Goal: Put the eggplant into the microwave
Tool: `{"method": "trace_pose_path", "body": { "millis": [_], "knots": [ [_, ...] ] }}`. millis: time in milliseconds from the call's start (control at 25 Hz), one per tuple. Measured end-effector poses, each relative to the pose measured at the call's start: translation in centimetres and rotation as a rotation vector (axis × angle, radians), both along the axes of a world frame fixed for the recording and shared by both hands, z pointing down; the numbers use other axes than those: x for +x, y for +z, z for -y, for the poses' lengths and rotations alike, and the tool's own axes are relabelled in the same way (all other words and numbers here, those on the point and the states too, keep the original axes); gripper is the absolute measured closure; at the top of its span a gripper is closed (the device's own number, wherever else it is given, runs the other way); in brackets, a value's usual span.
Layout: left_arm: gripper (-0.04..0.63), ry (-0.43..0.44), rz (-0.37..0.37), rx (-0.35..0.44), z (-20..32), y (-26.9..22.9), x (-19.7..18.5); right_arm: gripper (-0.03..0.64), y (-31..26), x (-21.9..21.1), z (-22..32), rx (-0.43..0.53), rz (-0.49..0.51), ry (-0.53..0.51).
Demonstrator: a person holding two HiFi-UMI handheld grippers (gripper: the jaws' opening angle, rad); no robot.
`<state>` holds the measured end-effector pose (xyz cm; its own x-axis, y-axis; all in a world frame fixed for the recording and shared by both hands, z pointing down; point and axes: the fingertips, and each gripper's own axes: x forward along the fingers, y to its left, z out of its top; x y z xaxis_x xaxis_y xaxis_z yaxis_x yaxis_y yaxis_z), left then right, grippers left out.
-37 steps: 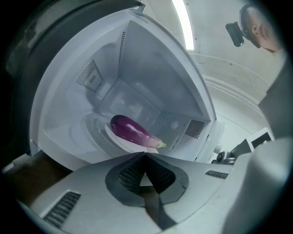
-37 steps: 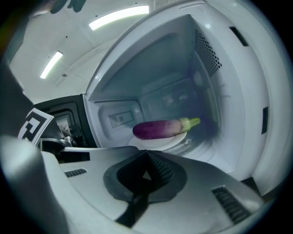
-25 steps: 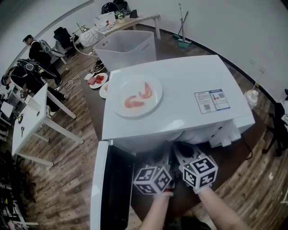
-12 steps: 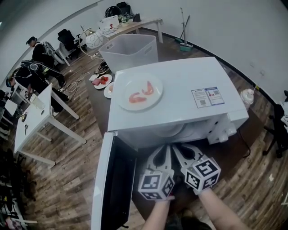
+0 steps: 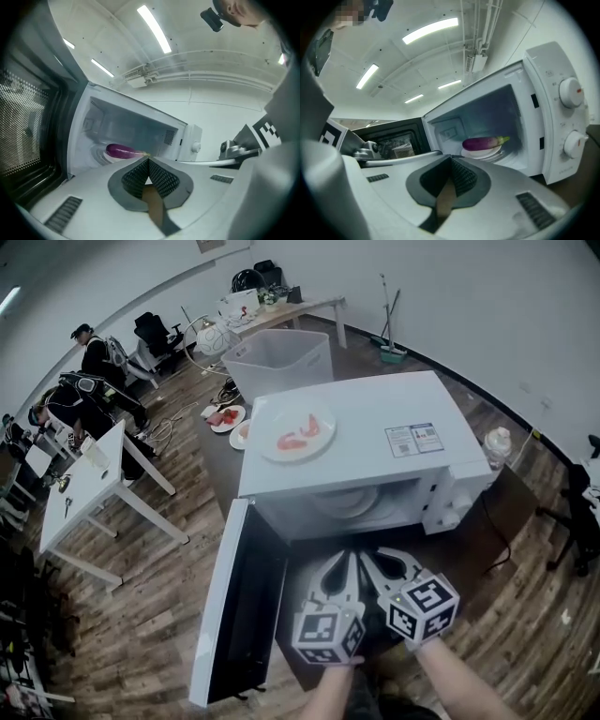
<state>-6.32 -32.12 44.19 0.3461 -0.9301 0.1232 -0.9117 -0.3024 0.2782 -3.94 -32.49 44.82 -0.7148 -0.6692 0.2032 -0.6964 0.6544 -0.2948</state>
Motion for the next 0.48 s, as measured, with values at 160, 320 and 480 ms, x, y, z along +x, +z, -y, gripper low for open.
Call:
{"method": "trace_pose_path", "body": {
  "millis": [160,320,480],
  "knots": [
    [0.595,-0.004,0.015,0.007,-1.9,-0.9,0.3,0.617,-0.6,0.3,-1.9,-0.004,0.01,-0.015],
    [0.595,-0.012,0.016,0.006,-3.9,-1.6,0.5,0.617,-1.5,0.4,-3.8,0.0,0.013,-0.035],
    [0.595,-0.017,0.013,0.0,-5.6,-2.3,0.6,0.617,-2.0,0.5,-5.6,-0.009,0.016,-0.055]
  ]
}}
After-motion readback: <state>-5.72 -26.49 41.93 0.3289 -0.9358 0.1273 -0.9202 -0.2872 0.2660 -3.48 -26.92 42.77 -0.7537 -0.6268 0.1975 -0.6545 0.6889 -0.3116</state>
